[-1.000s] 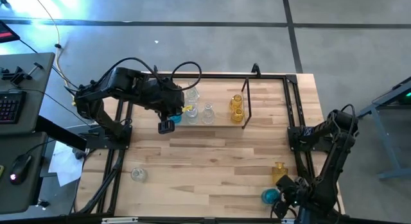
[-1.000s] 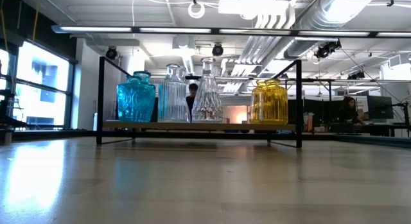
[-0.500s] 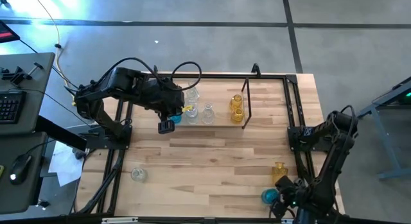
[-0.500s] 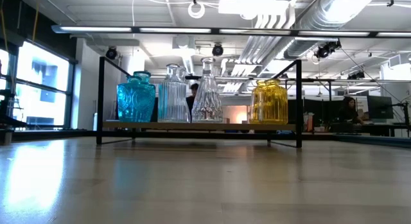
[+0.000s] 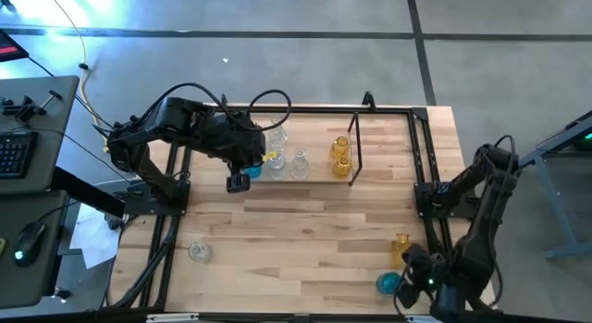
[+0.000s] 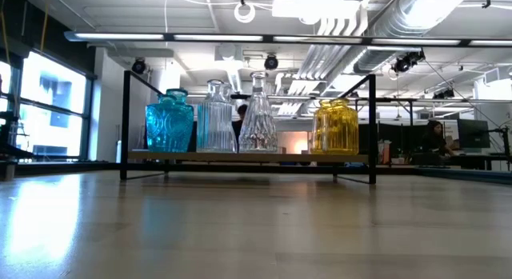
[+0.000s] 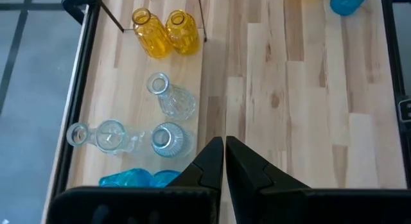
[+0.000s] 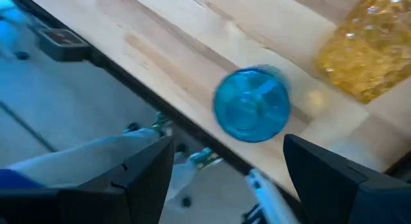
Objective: Sort vases onto shelf
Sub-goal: Put the blue vase on the shelf aligned with the other blue vases
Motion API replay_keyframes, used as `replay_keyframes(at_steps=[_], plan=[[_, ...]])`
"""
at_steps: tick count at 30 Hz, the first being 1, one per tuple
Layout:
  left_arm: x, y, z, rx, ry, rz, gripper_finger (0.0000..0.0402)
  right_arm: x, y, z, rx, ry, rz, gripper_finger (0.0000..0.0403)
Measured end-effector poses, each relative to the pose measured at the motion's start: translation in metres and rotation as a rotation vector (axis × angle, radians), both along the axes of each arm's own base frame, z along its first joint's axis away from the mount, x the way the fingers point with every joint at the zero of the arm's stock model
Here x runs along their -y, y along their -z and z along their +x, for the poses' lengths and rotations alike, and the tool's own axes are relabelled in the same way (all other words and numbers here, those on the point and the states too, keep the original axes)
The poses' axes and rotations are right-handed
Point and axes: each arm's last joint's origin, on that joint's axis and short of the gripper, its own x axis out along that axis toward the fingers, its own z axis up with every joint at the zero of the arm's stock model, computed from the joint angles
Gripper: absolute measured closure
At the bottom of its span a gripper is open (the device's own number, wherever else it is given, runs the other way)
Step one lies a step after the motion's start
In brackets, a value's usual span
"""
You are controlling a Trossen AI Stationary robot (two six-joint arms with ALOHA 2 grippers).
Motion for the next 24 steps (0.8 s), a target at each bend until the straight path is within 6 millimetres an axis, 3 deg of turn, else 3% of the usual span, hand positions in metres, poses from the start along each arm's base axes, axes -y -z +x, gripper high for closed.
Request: replay_keyframes(at_steps=[9,19,24], plan=[[-0.002,0.000,0.000,-0.006,0.026,0.025,0.0392,0.010,-0.015,0.033,0.082,0.092,0.161,0.0128],[-0.002,0.000,0.000,-0.011,0.057,0.030,0.0392,-0.001,0.011,0.044,-0.024,0.103,0.118,0.0128],[-0.001,0.000,0.000,-0.012,0.081,-0.007,0.0392,-0.002,0.015,0.045,-0.044,0.117,0.114,0.0128]])
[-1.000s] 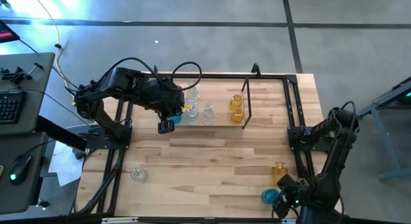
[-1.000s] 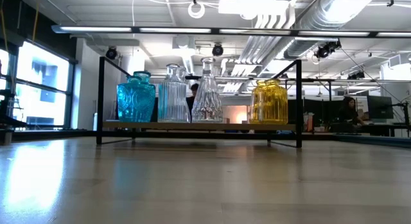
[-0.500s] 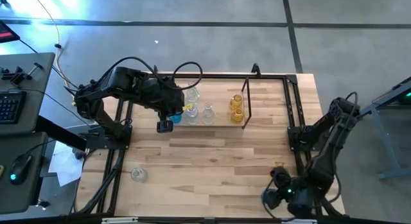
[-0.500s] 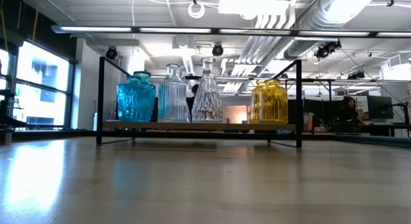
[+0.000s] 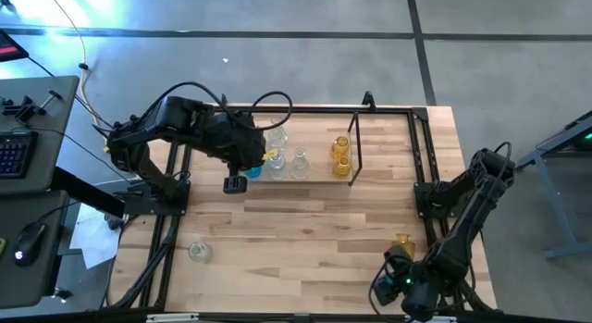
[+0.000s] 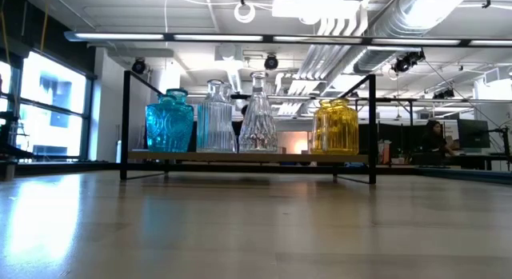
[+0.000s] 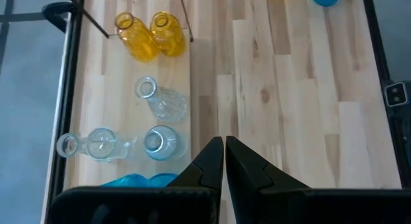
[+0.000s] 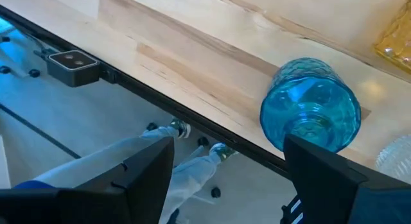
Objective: Sort vases onto shelf
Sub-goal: Put the blue vase on the shelf aligned with the other blue vases
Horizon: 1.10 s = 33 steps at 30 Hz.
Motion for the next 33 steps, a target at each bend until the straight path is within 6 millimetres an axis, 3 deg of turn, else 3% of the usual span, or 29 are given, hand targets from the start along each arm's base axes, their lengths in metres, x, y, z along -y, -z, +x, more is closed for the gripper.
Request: replay_keyframes(at_steps=[19,33], plan=[[0.000,0.000,0.000,0.000,0.003,-0.003,0.0392,0.002,0.003,-0.003,-0.049,0.007,-0.012,0.0128],[0.000,0.000,0.000,-0.002,0.018,0.007,0.0392,-0.005,0.018,0.002,-0.071,0.007,-0.044,0.0128]])
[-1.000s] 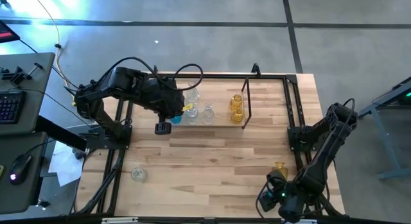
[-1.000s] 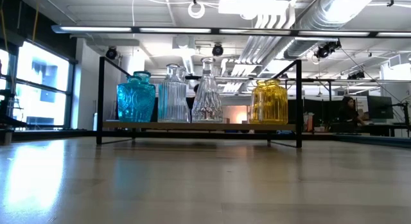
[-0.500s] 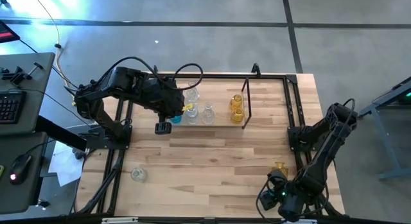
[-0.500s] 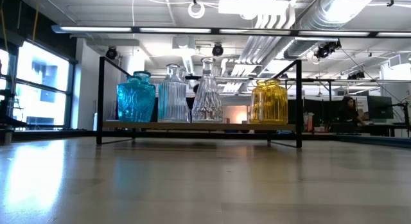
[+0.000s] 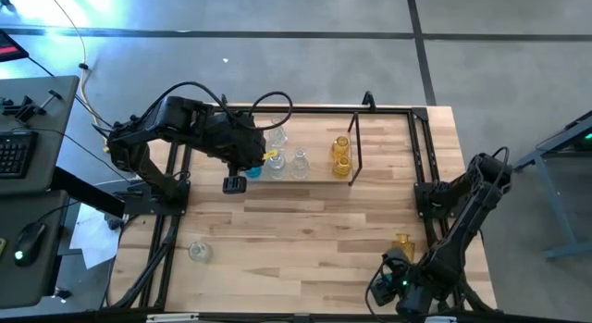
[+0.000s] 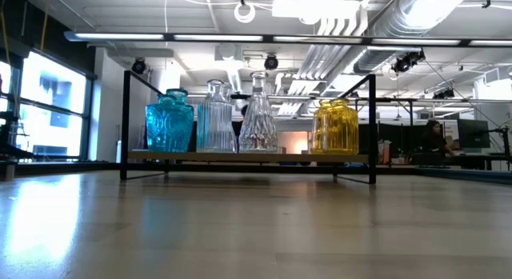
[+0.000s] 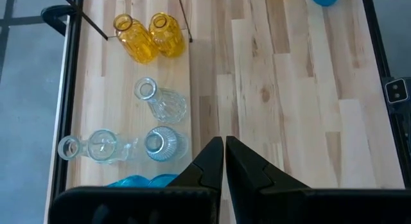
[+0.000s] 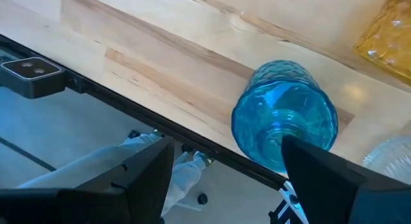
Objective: Sort vases onto shelf
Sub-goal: Put the blue vase on the shelf aligned with the other blue vases
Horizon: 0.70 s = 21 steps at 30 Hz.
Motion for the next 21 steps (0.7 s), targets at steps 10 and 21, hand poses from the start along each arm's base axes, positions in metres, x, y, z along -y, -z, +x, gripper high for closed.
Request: replay_keyframes(at_steps=[10,21], plan=[[0.000,0.000,0.000,0.000,-0.002,-0.001,0.0392,0.001,0.002,0.001,-0.029,-0.011,-0.002,0.0128],[0.001,0.000,0.000,0.000,0.003,0.000,0.0392,-0.008,0.016,0.016,-0.036,-0.048,0.023,0.0128]])
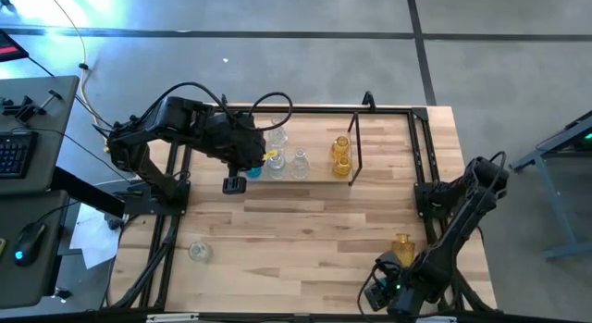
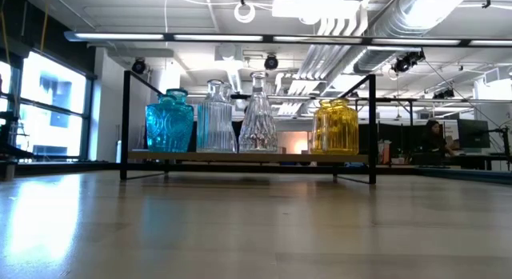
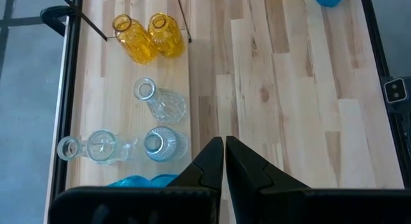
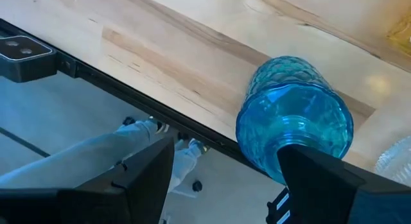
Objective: Sort vases onto shelf
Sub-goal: Put the blue vase on the shelf aligned with the other blue vases
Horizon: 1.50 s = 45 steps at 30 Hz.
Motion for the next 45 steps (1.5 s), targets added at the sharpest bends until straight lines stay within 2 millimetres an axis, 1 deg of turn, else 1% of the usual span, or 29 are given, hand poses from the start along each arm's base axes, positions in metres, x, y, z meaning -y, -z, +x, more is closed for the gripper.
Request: replay_keyframes(at_steps=[3,6,9,16,19,21,26,31,38,42,45], plan=[[0.000,0.000,0.000,0.000,0.000,0.000,0.0392,0.000,0.001,0.000,-0.011,-0.002,0.000,0.0132],[0.000,0.000,0.000,0.000,0.000,0.000,0.0392,0.001,0.001,-0.001,-0.019,0.000,-0.004,0.0156],[0.000,0.000,0.000,0.000,0.000,0.000,0.0392,0.001,0.002,-0.001,-0.023,-0.003,-0.010,0.0201],[0.000,0.000,0.000,0.000,0.000,0.000,0.0392,0.000,0.003,0.000,-0.009,-0.027,-0.012,0.0327],[0.000,0.000,0.000,0.000,0.000,0.000,0.0392,0.000,0.003,0.000,-0.004,-0.041,-0.016,0.0373],[0.000,0.000,0.000,0.000,0.000,0.000,0.0392,0.000,0.003,0.000,0.002,-0.050,-0.021,0.0392],[0.000,0.000,0.000,0.000,0.000,0.000,0.0392,0.001,0.003,0.000,0.003,-0.061,-0.029,0.0389],[0.000,0.000,0.000,-0.001,0.016,0.028,0.0392,0.001,0.002,0.002,0.019,-0.100,-0.042,0.0398],[-0.004,-0.009,-0.010,0.050,-0.031,0.098,0.0392,0.013,-0.005,0.018,0.035,-0.157,-0.099,0.0400],[-0.005,-0.025,-0.021,0.185,-0.046,0.096,0.0392,0.020,-0.012,0.032,0.061,-0.187,-0.106,0.0402],[-0.007,-0.045,-0.037,0.350,-0.051,0.080,0.0392,0.027,-0.018,0.041,0.079,-0.210,-0.114,0.0402]])
